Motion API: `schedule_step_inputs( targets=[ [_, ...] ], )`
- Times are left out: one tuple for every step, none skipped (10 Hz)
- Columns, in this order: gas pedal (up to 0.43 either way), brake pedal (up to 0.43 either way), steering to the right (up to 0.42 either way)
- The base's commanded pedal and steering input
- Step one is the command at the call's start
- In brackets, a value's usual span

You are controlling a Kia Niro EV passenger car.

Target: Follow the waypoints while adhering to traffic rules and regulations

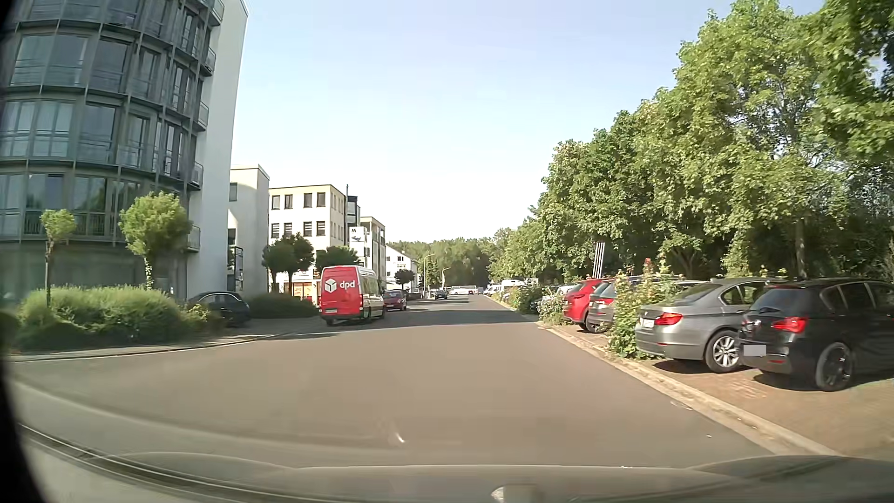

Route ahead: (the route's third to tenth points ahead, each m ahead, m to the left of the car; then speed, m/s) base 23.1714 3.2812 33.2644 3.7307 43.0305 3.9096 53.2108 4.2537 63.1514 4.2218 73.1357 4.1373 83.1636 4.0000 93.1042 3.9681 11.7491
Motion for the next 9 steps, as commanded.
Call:
schedule_step_inputs(
  targets=[
    [0.059, 0.018, -0.001],
    [0.059, 0.018, -0.001],
    [0.059, 0.018, -0.001],
    [0.059, 0.018, -0.001],
    [0.059, 0.018, -0.001],
    [0.059, 0.018, -0.001],
    [0.059, 0.018, -0.001],
    [0.059, 0.018, -0.001],
    [0.059, 0.018, -0.001]
  ],
)
